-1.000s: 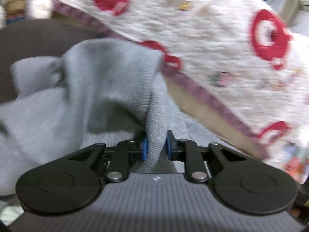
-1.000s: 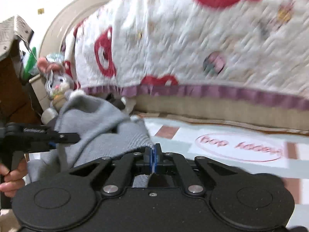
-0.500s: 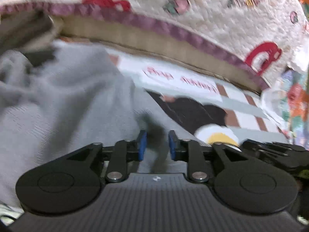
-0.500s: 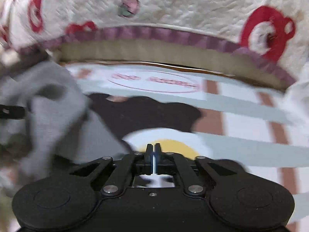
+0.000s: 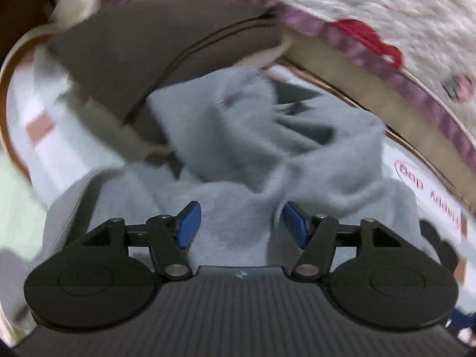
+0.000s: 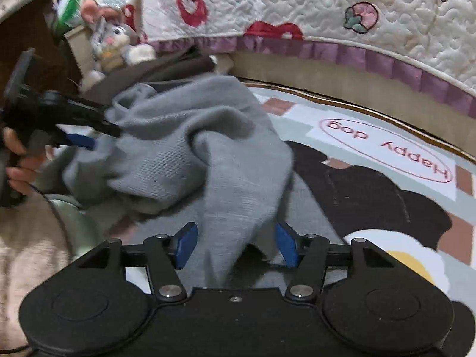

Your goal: Fold clothes

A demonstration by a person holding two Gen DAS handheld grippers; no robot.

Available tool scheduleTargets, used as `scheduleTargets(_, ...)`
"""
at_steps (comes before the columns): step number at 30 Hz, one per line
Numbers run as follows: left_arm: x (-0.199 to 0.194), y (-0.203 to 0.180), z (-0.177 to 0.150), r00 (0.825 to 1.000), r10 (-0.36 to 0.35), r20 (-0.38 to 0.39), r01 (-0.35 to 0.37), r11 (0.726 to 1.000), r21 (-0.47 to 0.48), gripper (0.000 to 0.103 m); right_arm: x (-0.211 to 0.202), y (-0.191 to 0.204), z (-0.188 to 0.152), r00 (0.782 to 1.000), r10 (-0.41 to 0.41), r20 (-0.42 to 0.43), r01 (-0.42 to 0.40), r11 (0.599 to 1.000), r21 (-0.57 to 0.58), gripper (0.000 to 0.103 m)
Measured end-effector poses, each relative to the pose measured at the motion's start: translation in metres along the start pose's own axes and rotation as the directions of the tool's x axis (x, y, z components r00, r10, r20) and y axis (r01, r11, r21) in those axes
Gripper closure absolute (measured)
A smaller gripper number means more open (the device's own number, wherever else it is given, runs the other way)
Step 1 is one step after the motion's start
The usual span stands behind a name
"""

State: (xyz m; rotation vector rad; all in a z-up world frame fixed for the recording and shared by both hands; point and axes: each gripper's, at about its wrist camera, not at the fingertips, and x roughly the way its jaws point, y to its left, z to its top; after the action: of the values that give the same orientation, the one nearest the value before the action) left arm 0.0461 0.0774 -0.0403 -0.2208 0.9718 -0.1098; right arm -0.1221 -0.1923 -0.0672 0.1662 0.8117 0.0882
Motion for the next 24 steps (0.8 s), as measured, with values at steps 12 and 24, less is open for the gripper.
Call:
scheduleTargets(12, 0.018, 0.010, -0.007, 1.000, 0.024, -0.021, -0.023, 0.999, 0.030, 0.027, 0.075, -0.039, 0.021, 1.000, 0.014, 0.006, -0.015, 0.999, 0.039, 0.088)
scheduleTargets(24, 0.022, -0.004, -0.011, 0.987, -0.153, -0.049, 0.156, 0.986, 0.056, 0.022, -0.054, -0.045, 0.048, 0.878, -0.316, 0.359, 0.310, 0.948, 0.077, 0.092)
